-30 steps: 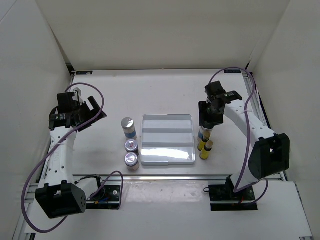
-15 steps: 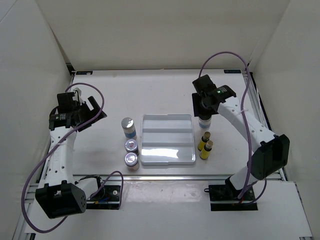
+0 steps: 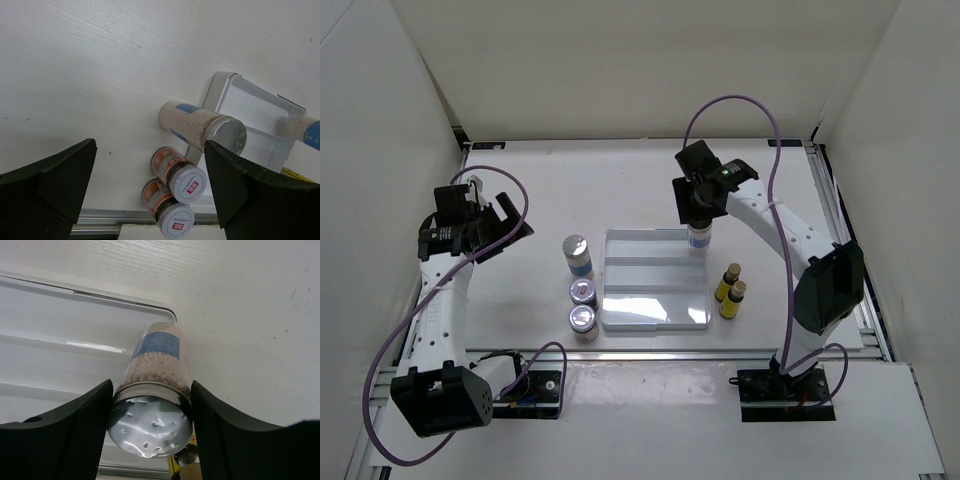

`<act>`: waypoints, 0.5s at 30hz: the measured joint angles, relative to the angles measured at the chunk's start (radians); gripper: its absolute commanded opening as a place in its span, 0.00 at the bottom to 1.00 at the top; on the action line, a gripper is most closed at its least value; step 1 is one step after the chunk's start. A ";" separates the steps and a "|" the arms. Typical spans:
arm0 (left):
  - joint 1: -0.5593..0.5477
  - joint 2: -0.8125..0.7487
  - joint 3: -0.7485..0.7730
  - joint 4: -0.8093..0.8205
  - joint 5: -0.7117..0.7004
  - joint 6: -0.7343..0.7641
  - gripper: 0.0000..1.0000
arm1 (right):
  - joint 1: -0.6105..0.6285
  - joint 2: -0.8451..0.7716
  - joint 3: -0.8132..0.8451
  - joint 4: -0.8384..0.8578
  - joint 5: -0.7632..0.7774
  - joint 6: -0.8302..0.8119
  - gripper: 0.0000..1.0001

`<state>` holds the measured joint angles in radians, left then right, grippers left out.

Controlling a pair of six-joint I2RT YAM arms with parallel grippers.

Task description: Organize the condiment bottles

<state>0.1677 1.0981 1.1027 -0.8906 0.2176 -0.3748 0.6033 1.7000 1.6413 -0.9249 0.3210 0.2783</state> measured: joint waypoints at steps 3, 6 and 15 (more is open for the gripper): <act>0.000 0.001 0.000 0.000 0.000 0.000 1.00 | 0.010 0.039 0.005 0.043 -0.015 -0.002 0.18; 0.000 0.005 0.000 0.000 0.000 0.000 1.00 | 0.019 0.051 0.006 0.063 -0.029 -0.004 0.18; 0.000 0.007 0.000 0.000 0.000 0.000 1.00 | 0.021 0.127 -0.003 0.120 -0.055 -0.001 0.23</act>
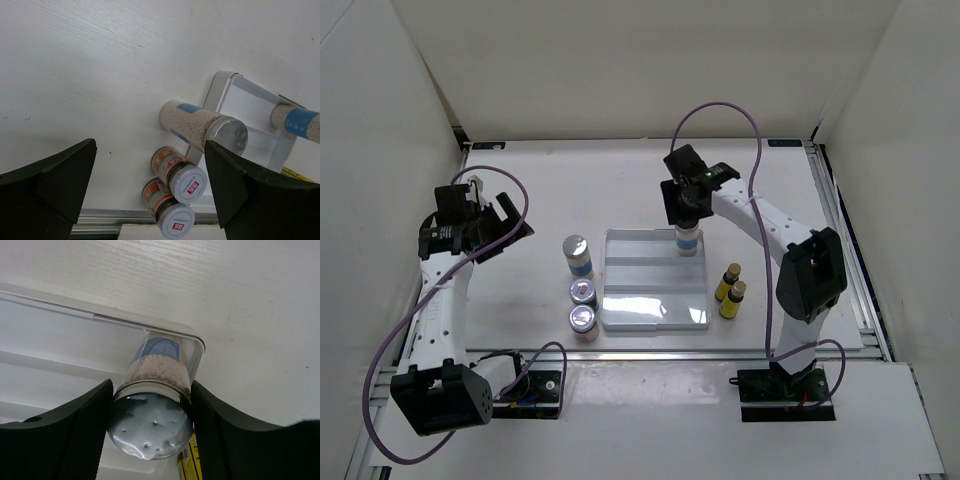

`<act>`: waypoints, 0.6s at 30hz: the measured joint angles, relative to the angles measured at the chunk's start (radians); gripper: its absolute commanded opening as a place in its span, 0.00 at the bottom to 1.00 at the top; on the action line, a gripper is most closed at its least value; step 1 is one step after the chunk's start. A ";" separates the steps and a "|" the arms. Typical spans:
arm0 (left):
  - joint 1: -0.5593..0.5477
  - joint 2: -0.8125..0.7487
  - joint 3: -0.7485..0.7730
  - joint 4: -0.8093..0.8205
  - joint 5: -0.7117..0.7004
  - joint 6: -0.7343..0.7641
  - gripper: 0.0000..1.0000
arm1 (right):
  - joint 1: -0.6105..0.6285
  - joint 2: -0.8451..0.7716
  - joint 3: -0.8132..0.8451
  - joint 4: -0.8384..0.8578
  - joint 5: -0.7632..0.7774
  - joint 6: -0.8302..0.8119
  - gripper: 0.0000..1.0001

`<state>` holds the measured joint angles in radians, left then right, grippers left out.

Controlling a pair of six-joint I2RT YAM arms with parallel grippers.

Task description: Organize the condiment bottles

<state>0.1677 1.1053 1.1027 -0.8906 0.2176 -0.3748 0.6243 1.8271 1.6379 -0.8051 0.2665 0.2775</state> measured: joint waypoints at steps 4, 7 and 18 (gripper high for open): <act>0.000 0.002 0.000 0.000 0.001 0.000 1.00 | -0.001 0.005 0.000 0.022 -0.013 0.008 0.61; 0.000 0.008 0.000 0.000 0.004 0.000 1.00 | -0.001 0.005 -0.001 0.024 -0.016 0.022 1.00; 0.000 0.027 0.000 0.001 0.053 0.031 1.00 | 0.000 -0.141 0.096 -0.142 0.144 0.026 1.00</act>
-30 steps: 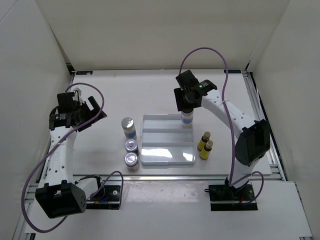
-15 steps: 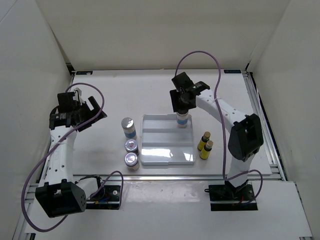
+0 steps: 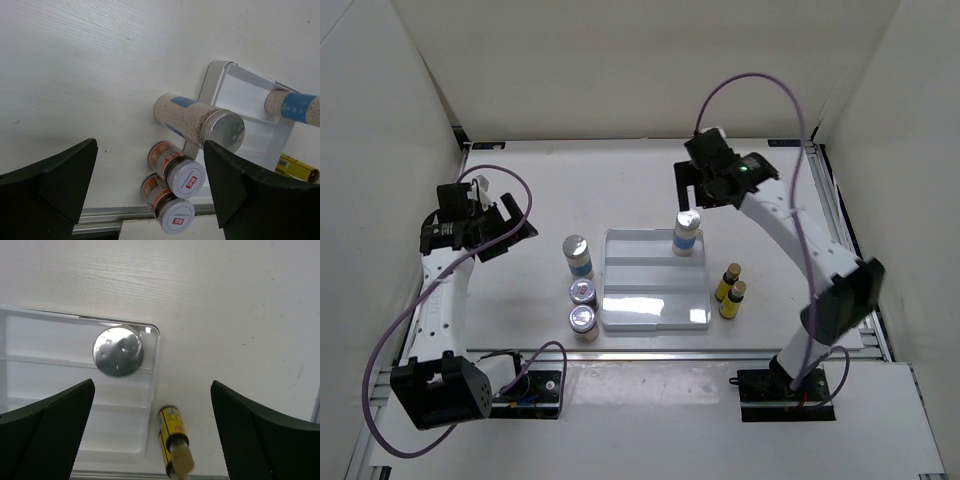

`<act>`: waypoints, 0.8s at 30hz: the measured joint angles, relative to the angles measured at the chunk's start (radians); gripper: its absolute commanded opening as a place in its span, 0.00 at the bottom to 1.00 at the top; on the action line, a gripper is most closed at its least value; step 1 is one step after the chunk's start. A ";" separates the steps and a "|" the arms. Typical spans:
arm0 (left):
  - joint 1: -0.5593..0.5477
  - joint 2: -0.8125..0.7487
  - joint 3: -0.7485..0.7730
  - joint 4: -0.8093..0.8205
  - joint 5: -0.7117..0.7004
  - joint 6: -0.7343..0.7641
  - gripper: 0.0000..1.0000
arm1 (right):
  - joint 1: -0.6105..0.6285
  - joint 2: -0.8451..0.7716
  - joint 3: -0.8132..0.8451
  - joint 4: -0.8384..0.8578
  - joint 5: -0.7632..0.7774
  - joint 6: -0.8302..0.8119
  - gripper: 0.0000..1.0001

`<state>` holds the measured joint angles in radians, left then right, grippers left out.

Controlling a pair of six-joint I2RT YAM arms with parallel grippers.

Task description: Organize the condiment bottles

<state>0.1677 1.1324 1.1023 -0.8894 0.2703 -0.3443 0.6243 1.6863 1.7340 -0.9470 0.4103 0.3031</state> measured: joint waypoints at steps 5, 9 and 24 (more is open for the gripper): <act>-0.046 0.019 0.000 0.011 0.066 0.025 1.00 | -0.002 -0.337 -0.067 -0.043 0.019 -0.032 1.00; -0.187 0.056 0.000 0.024 0.078 0.043 1.00 | -0.002 -0.559 -0.172 -0.104 0.031 -0.039 1.00; -0.416 0.259 0.111 -0.008 -0.112 0.050 0.96 | -0.003 -0.729 -0.477 -0.209 0.123 -0.018 1.00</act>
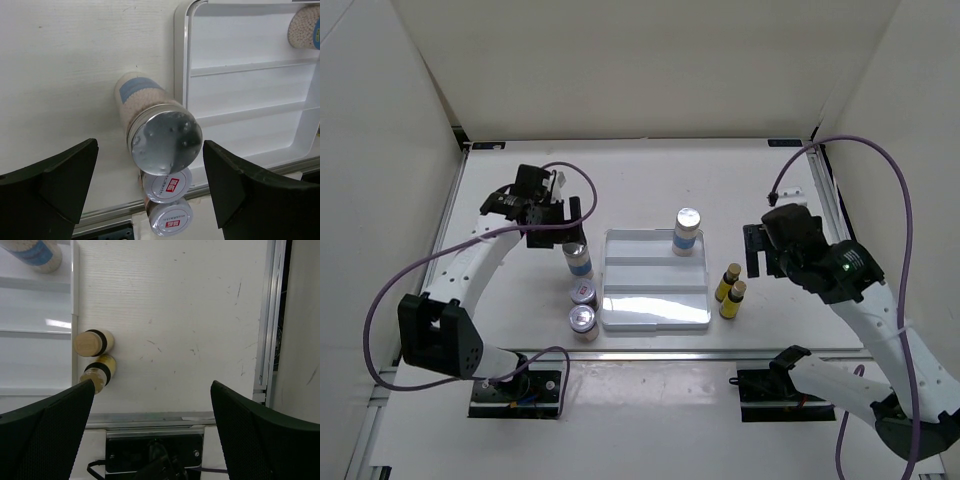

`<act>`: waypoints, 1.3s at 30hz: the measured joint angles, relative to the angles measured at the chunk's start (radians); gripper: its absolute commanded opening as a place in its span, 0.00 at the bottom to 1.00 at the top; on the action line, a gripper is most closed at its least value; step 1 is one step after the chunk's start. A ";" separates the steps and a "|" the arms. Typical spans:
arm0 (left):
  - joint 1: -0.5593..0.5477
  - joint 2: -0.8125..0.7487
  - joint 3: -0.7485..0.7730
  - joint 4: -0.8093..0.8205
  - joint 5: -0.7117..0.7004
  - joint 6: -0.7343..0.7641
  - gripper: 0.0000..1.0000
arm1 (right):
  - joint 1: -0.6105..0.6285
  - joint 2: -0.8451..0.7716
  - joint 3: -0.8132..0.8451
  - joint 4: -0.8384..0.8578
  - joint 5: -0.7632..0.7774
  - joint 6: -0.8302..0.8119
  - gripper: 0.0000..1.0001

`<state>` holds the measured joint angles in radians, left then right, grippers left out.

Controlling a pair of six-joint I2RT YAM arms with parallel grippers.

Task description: Organize the condiment bottles

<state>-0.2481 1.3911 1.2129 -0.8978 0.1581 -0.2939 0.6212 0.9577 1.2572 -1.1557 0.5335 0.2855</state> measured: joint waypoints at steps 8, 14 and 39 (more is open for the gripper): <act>-0.052 0.086 0.044 -0.001 -0.059 -0.005 0.84 | 0.000 -0.089 -0.043 0.000 0.016 0.022 1.00; -0.074 0.126 0.051 -0.015 -0.081 -0.013 0.68 | 0.000 -0.092 -0.072 0.005 0.018 0.026 1.00; -0.266 0.421 0.690 -0.229 -0.180 -0.058 0.23 | 0.000 -0.066 -0.104 0.041 0.006 0.026 1.00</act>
<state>-0.5137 1.8122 1.9030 -1.1263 -0.0216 -0.3515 0.6212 0.8913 1.1530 -1.1149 0.5396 0.3119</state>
